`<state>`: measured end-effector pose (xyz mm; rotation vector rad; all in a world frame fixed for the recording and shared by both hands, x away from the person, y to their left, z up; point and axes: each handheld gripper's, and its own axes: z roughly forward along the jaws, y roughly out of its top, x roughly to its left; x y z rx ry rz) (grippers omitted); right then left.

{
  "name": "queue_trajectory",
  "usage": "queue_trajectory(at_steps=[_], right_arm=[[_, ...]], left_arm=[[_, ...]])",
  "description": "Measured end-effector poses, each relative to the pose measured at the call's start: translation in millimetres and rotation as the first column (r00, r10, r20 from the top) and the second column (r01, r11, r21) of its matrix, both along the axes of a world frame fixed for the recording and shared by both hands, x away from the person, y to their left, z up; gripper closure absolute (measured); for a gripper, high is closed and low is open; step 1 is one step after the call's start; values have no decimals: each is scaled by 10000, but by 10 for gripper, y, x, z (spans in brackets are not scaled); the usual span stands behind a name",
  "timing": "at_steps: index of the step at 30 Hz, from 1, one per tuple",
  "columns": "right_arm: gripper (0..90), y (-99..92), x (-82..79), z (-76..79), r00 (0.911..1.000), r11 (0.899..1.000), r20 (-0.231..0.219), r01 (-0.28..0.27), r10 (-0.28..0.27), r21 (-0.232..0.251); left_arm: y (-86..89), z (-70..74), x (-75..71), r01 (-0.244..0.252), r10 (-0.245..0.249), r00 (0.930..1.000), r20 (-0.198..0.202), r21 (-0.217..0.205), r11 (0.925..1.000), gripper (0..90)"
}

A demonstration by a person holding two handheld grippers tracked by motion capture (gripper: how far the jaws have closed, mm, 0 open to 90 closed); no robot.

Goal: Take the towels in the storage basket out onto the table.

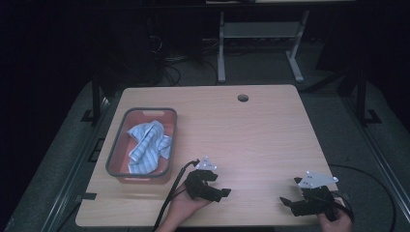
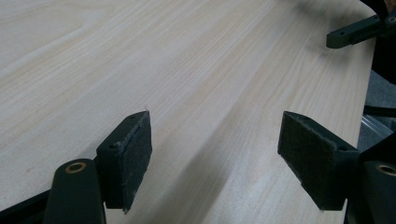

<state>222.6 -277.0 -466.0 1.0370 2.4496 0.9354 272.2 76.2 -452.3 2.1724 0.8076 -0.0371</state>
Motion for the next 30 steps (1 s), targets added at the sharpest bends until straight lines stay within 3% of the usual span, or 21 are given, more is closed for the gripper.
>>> queue_trajectory(at_steps=[10, 17, 30], right_arm=[[138, 26, 5, 7, 10000, 9998, 60, -79, 78, 196], [138, 30, 21, -7, 9998, 9996, -10, -196, 197, 202], [138, 53, 15, 12, 9999, 9999, 35, -114, 113, 121]], left_arm=[[-10, 94, 27, 44, -45, 10000, -49, -180, 9998, 258], [-24, 167, 64, 283, -284, 9994, -209, -50, 9996, 247], [29, 444, 229, 576, -582, 9980, -242, -250, 9980, 245]])
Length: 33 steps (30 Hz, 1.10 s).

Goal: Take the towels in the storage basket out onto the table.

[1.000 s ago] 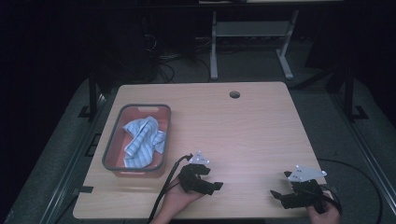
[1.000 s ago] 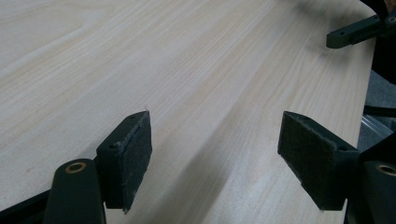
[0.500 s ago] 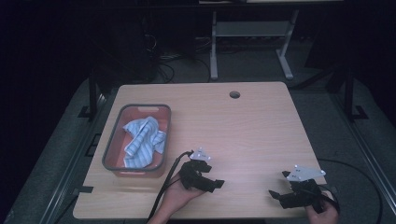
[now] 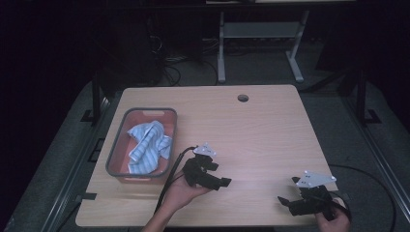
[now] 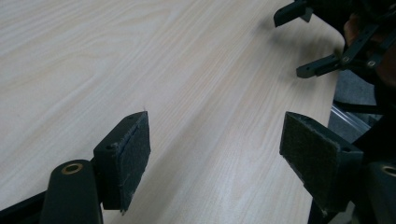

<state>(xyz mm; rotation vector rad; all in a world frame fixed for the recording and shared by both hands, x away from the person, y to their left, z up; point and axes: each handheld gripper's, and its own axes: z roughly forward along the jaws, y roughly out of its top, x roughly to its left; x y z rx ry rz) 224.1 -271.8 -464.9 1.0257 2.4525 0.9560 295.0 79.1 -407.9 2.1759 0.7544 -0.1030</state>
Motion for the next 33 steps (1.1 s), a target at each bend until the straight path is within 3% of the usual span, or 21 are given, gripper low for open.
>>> queue_trajectory(at_steps=[13, 18, 27, 33], right_arm=[[138, 15, 1, -7, 9999, 9998, 13, -139, 139, 156], [138, -3, 6, -7, 9999, 9997, -17, -143, 143, 175], [138, 3, -4, -1, 9999, 9998, -10, -144, 144, 121], [138, 0, -2, 0, 9999, 9998, 5, -151, 151, 131]], left_arm=[[136, 273, 181, -285, 285, 9996, -26, 116, 9995, 246], [265, 389, 294, -420, 421, 9989, -211, 73, 9991, 247], [449, 583, 367, -714, 715, 9974, -43, 344, 9969, 249], [592, 676, 410, -923, 924, 9957, -41, 189, 9956, 249]])
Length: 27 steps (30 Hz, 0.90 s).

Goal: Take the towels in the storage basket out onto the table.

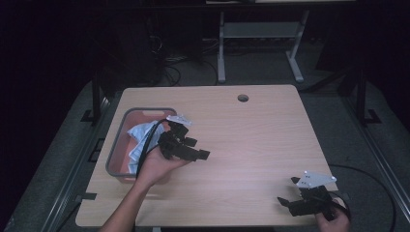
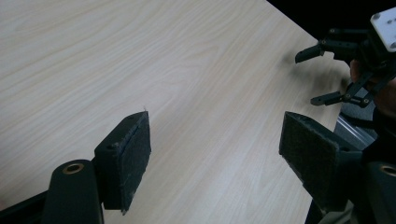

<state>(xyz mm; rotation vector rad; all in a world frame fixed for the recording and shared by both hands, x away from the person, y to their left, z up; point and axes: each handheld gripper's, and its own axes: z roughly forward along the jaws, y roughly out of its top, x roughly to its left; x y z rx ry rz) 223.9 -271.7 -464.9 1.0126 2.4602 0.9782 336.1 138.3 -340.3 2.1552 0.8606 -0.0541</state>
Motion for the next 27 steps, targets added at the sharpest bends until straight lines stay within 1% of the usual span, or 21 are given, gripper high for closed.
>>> queue_trajectory(at_steps=[1, 4, 6, 9, 10, 12, 13, 15, 16, 18, 22, 24, 26, 27], right_arm=[[138, -4, 1, -2, 10000, 10000, 0, 13, -13, -33], [138, -4, 2, -2, 10000, 10000, 2, 15, -15, -11], [138, 3, -5, 4, 10000, 10000, -16, 37, -37, 45], [138, 10, -2, -4, 10000, 10000, -20, 12, -12, -3], [138, 12, -1, -5, 10000, 10000, -10, -3, 3, -9], [138, 13, 0, -3, 10000, 10000, -11, -4, 4, -15], [138, 13, -2, 2, 10000, 10000, 4, -8, 8, -15], [138, 9, -5, 3, 10000, 10000, 4, 15, -15, 5], [138, 7, -5, 2, 10000, 10000, 0, 34, -34, 16], [138, 4, -5, 2, 10000, 10000, 17, 47, -47, 26], [138, 8, -8, 4, 10000, 10000, 22, 38, -38, 13], [138, 8, -6, 6, 10000, 10000, 45, -5, 5, -24], [138, 13, -3, 4, 10000, 10000, 33, 39, -39, 18], [138, 14, -2, 4, 10000, 10000, 24, 40, -40, 14]], left_arm=[[54, 20, 16, -120, 120, 9999, -56, 1, 9999, 249], [106, 32, 34, -219, 219, 9997, -84, 12, 9998, 250], [189, 59, 66, -409, 410, 9991, -75, 48, 9992, 250], [275, 92, 96, -626, 625, 9980, -67, -91, 9980, 252], [300, 97, 105, -667, 667, 9978, -48, 30, 9978, 253], [325, 101, 114, -739, 740, 9972, -74, 82, 9972, 253], [383, 110, 123, -882, 882, 9961, -20, 101, 9961, 253], [433, 117, 126, -1044, 1044, 9945, -15, 121, 9945, 253], [433, 117, 126, -1044, 1044, 9945, -15, 121, 9945, 253], [507, 130, 123, -1203, 1204, 9927, 3, 175, 9926, 255], [594, 148, 135, -1426, 1425, 9898, 56, 334, 9892, 255], [618, 152, 141, -1482, 1479, 9890, 86, 347, 9884, 255], [695, 156, 162, -1696, 1696, 9855, 52, 373, 9848, 255], [727, 156, 172, -1723, 1721, 9850, 94, 452, 9840, 255]])
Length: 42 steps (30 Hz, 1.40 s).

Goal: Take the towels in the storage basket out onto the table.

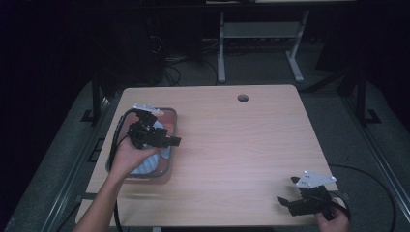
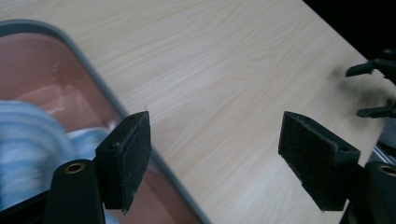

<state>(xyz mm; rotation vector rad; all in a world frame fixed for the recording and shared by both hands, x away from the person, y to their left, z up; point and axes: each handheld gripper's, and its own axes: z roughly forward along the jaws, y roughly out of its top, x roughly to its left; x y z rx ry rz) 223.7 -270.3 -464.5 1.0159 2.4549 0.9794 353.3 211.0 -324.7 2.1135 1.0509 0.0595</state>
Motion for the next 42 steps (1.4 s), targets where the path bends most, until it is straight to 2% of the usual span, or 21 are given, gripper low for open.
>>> queue_trajectory(at_steps=[6, 11, 14, 20, 22, 26, 31, 34, 36, 38, 39, 42], right_arm=[[138, 4, 1, -1, 10000, 10000, 8, -21, 21, -24], [138, 11, 0, -3, 10000, 10000, -47, -59, 59, -34], [138, 14, -1, -1, 10000, 10000, 11, -73, 73, -57], [138, 26, 3, -6, 9999, 9999, -19, -125, 125, -14], [138, 34, 0, -2, 9999, 9999, -16, -147, 147, -47], [138, 41, -3, -2, 9998, 9998, -27, -185, 185, -6], [138, 44, -4, 4, 9996, 9996, 48, -281, 282, -62], [138, 46, -8, 2, 9997, 9997, 0, -260, 260, -20], [138, 50, -10, 3, 9997, 9997, -12, -252, 252, -14], [138, 49, -14, 7, 9997, 9997, 15, -259, 259, -37], [138, 47, -15, 7, 9996, 9996, 22, -265, 265, -37], [138, 37, -15, 4, 9998, 9998, 12, -211, 211, -35]], left_arm=[[178, -15, 38, -500, 500, 9987, -23, -31, 9987, 255], [346, -61, 79, -935, 937, 9954, -187, 142, 9955, 254], [442, -98, 97, -1326, 1330, 9908, -245, 178, 9910, 254], [571, -172, 141, -1735, 1753, 9837, -403, 439, 9838, 255], [615, -215, 165, -1870, 1895, 9801, -599, 440, 9814, 256], [690, -284, 185, -2276, 2322, 9706, -638, 708, 9712, 255], [706, -360, 227, -2521, 2608, 9619, -825, 1030, 9622, 252], [682, -404, 264, -2710, 2846, 9546, -875, 1407, 9522, 271], [677, -441, 296, -2821, 2976, 9500, -948, 1486, 9478, 271], [649, -484, 323, -2695, 2901, 9510, -1072, 1731, 9473, 288], [622, -507, 331, -2729, 2966, 9483, -1128, 1873, 9436, 292], [554, -577, 360, -2531, 2866, 9487, -1338, 2221, 9416, 300]])
